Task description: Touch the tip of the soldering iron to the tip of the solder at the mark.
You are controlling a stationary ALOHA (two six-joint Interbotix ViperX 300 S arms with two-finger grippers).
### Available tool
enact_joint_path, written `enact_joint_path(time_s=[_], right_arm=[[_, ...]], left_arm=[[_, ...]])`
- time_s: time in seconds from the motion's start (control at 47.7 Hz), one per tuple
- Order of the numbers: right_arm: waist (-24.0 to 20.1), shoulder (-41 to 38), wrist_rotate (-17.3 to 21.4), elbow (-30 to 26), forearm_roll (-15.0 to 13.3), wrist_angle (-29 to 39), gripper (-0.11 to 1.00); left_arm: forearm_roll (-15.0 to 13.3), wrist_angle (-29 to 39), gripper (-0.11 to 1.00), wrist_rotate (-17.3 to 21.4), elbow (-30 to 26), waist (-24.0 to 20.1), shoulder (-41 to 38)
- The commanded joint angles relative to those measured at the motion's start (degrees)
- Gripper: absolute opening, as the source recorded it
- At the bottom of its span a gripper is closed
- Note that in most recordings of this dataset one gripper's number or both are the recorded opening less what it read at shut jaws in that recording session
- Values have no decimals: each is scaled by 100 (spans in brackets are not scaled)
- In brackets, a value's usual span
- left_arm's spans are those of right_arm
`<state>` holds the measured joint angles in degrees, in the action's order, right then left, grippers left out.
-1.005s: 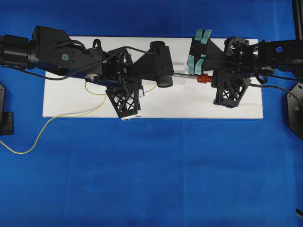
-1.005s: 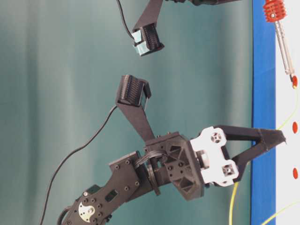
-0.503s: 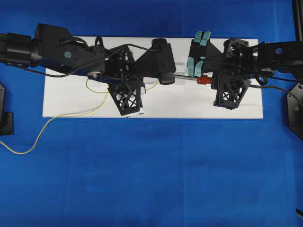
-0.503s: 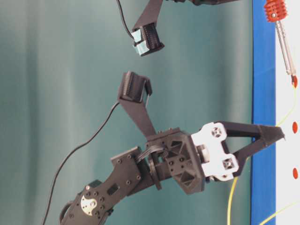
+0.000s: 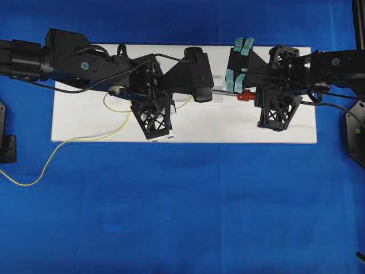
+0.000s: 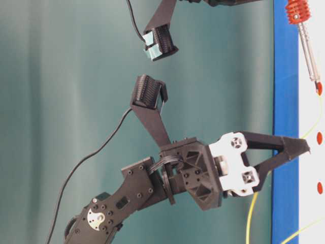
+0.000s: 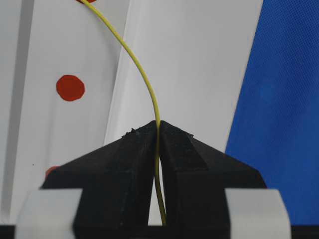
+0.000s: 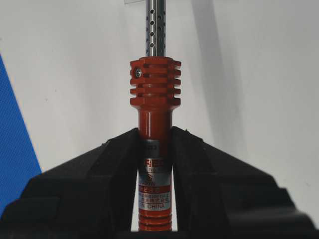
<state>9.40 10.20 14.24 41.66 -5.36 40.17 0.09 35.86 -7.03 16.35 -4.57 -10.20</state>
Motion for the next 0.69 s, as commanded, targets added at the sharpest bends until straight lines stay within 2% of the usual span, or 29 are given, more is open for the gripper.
enact_joint_path(time_s=[0.0,0.67], right_arm=[[-9,53,0,-114,-18,-18,6],[0,105,9,-62,-18,26,6]], left_arm=[[9,-18,1,18,-141,-18,79],[9,-18,1,-9,-141,-18,70]])
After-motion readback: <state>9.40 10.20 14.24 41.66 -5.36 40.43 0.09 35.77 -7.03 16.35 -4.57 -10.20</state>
